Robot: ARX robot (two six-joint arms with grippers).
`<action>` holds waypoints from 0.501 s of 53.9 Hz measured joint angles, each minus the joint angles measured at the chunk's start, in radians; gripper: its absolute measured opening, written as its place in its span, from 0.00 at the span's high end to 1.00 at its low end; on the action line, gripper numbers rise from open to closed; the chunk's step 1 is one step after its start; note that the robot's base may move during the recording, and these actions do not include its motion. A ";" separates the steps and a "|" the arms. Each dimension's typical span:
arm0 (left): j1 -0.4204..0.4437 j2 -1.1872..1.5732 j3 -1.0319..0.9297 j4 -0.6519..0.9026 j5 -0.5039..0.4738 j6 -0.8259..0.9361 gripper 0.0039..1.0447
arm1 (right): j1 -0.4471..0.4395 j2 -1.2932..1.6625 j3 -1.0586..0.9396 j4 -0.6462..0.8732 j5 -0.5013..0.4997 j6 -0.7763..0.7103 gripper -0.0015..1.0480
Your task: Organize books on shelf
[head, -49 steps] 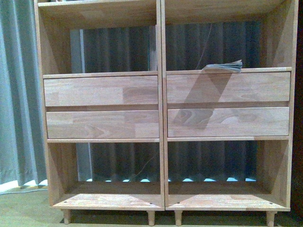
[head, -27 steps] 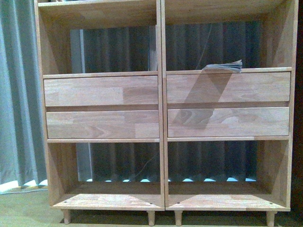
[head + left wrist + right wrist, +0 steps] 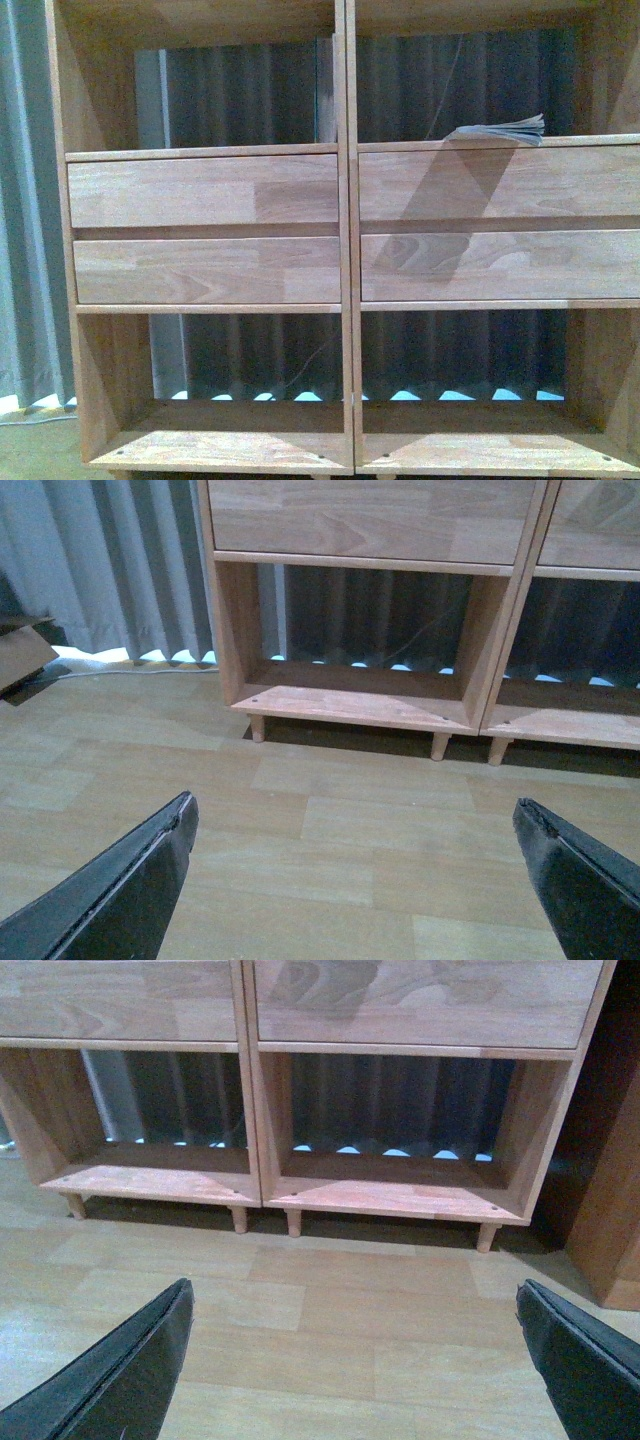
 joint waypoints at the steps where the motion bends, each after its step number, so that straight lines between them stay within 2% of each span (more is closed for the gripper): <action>1: 0.000 0.000 0.000 0.000 0.000 0.000 0.07 | 0.000 0.000 0.000 0.000 0.000 0.000 0.07; 27: 0.000 0.000 0.000 0.000 0.000 0.000 0.07 | 0.000 0.000 0.000 0.000 0.000 0.000 0.07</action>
